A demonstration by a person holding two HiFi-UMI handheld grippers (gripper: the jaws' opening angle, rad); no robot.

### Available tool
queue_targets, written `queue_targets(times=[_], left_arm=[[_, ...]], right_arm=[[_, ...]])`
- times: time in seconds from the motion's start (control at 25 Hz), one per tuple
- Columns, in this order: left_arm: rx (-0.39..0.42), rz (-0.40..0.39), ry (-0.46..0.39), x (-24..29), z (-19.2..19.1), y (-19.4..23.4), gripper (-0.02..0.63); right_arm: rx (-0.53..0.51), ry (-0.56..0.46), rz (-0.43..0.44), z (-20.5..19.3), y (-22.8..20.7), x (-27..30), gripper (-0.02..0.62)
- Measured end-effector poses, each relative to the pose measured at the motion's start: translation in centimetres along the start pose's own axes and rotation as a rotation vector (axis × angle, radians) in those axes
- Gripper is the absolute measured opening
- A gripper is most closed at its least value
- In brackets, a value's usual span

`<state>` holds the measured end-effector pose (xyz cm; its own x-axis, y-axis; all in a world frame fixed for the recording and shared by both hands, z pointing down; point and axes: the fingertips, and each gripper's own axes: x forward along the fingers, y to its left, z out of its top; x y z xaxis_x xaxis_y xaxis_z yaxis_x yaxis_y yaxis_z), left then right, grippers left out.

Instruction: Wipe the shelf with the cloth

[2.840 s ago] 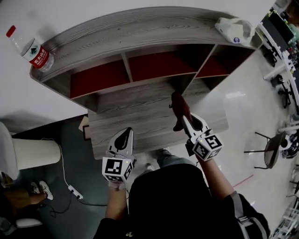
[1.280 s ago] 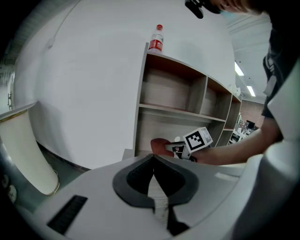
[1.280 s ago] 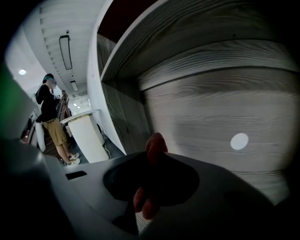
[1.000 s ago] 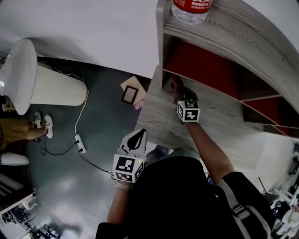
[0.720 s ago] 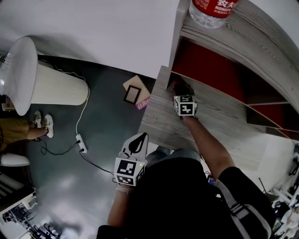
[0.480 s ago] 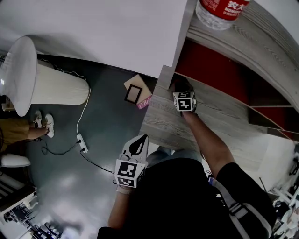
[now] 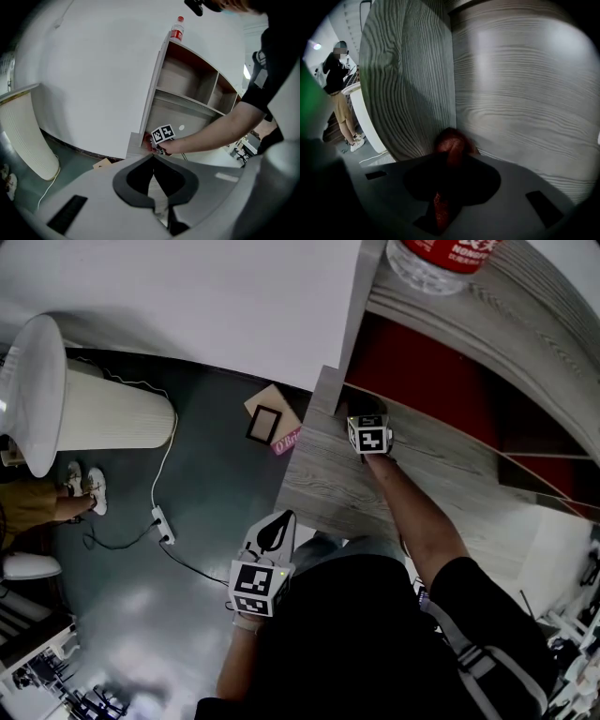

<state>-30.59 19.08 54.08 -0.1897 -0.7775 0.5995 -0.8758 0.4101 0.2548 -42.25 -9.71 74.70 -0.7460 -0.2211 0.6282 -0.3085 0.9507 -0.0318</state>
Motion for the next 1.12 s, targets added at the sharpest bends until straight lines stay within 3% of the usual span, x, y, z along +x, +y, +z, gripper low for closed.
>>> queue_targets(times=[0.56,1.12], left_arm=[[0.025,-0.018,0.016,1.6,0.2,-4.1,0.006],[0.034,-0.048,0.033,4.6,0.2,-13.1,0.006]], right_arm=[[0.113,0.023,-0.135,-3.9,-10.8,-4.7,0.057],[0.207,0.032,-0.24,-9.9,-22.8,-12.7,0.057]])
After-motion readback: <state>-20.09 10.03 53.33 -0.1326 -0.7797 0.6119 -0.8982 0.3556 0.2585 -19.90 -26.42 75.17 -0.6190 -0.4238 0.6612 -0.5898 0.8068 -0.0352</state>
